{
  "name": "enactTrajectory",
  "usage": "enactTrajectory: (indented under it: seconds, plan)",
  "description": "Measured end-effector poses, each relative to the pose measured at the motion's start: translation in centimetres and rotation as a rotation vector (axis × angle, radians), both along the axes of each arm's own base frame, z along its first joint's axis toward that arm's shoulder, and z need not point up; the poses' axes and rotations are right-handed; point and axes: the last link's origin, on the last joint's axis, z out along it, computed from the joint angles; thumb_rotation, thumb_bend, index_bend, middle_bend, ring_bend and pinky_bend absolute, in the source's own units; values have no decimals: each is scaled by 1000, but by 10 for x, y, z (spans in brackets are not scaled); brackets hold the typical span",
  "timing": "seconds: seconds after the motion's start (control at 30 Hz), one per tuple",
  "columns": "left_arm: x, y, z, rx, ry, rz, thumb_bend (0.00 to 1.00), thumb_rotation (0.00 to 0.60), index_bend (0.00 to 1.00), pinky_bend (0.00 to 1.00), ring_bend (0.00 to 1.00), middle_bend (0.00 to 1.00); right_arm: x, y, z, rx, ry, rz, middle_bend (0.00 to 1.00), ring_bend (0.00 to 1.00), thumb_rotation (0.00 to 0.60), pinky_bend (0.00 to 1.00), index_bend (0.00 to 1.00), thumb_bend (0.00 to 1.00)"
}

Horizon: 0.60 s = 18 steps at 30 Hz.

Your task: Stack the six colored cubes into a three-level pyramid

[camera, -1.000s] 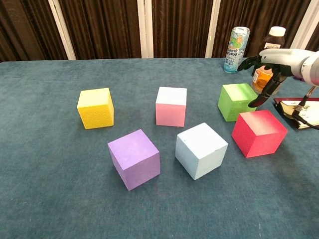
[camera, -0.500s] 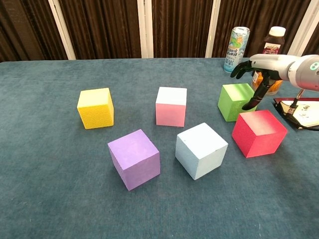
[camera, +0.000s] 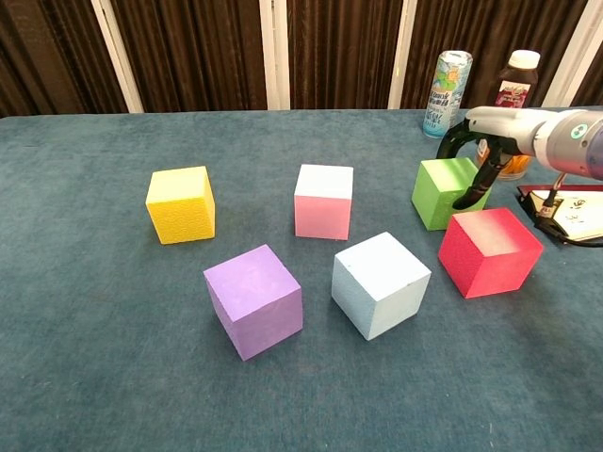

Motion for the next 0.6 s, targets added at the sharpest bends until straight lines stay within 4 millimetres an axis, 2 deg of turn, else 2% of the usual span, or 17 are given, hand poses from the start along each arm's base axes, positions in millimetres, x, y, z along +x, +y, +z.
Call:
enactTrajectory:
  seconds: [0.2, 0.43, 0.6]
  plan:
    - [0, 0, -2, -7, -1, 0, 382, 600, 29, 0, 0, 0, 3, -1, 1, -10, -9, 11, 329, 136, 600, 0, 347, 130]
    - [0, 1, -3, -16, -4, 6, 382, 600, 28, 0, 0, 0, 9, 1, 4, -24, -21, 26, 423, 190, 600, 0, 354, 145]
    - [0, 0, -1, -15, -10, 5, 382, 600, 28, 0, 0, 0, 11, 3, 5, -24, -14, 30, 428, 193, 600, 0, 354, 146]
